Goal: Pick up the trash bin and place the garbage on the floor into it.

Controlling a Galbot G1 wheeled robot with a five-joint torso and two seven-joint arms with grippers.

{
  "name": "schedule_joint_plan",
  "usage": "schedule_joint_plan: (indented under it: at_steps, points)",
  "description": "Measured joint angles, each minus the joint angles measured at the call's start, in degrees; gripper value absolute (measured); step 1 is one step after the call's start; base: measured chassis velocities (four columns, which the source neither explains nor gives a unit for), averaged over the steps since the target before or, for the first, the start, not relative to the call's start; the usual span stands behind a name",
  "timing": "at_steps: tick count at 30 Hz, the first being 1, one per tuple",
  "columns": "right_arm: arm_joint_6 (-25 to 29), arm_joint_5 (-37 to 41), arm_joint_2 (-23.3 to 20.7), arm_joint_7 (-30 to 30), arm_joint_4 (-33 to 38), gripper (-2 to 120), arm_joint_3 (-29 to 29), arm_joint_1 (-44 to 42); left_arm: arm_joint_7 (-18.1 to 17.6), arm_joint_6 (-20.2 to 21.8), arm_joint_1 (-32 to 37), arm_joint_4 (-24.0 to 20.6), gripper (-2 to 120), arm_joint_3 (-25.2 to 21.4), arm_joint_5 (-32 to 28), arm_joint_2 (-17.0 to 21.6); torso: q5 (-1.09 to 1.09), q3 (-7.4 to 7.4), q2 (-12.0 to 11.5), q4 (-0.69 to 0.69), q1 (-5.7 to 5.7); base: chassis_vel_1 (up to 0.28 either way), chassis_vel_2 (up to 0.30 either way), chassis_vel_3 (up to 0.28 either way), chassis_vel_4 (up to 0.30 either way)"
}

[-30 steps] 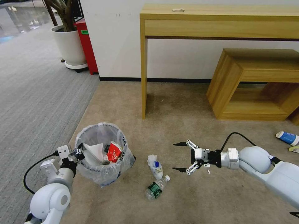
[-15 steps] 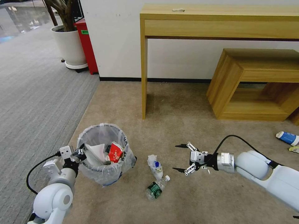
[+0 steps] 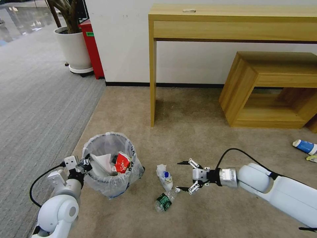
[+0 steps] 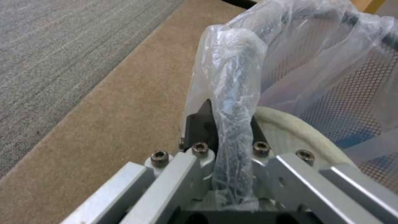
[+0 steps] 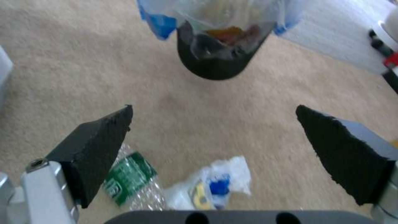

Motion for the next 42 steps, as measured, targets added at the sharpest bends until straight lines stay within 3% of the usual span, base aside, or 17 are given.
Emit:
schedule_joint_plan:
  at_steps: [8,20,42]
  points:
    - [5.2,-1.7,4.1,-6.8,-4.4,100,-1.6,2.5,-0.1,0.0,0.1,-0.1,2,-0.2,0.7,-0.6,0.01,0.0,0.0,0.0,0.0,0.0,0.0,0.0,0.0]
    - [9.9,-4.2,6.8,-13.5,-9.6,100,-3.5,5.5,-0.3,0.0,-0.3,0.5,2,-0.1,1.5,-1.7,0.0,0.0,0.0,0.0,0.0,0.0,0.0,0.0,0.0]
    - [14.0,-9.9,11.1,-18.5,-16.5,95,-4.8,9.2,-0.5,0.1,-0.9,0.8,2,-0.2,1.3,-2.4,0.0,0.0,0.0,-0.01,0.0,0.0,0.0,0.0,0.0]
